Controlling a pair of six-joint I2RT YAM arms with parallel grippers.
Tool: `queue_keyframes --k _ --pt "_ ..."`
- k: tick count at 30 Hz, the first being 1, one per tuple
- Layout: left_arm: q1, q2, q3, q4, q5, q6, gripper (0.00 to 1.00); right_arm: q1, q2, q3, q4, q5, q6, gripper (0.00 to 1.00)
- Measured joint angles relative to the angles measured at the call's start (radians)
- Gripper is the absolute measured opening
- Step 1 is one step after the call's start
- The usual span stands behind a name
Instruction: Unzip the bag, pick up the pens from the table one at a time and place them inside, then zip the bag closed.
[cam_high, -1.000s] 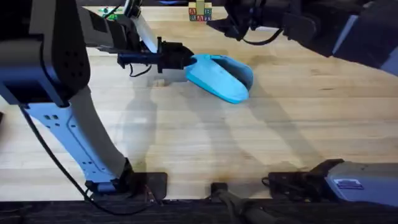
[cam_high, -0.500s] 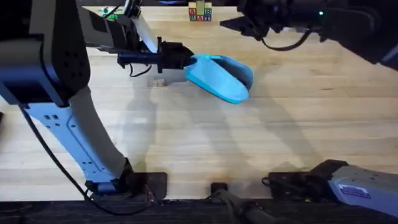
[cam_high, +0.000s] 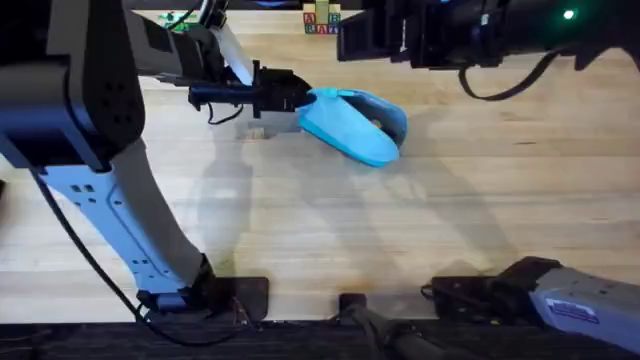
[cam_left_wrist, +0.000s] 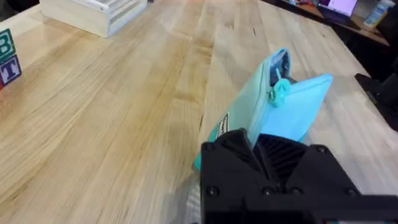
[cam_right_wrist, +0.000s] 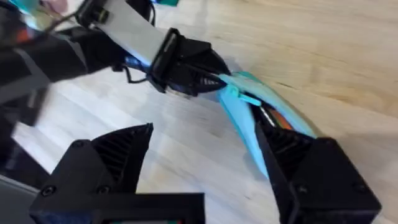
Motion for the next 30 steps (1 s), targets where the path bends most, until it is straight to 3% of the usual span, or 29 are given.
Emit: queue_keyframes --k 10,30 --pt "0.0 0.0 0.0 0.0 0.0 0.0 0.042 0.002 0.0 0.025 -0.048 0.1 -0.268 0.995" --pt "0.0 0.0 0.0 0.0 0.0 0.0 0.042 0.04 0.003 0.036 -0.086 0.175 -0.446 0.996"
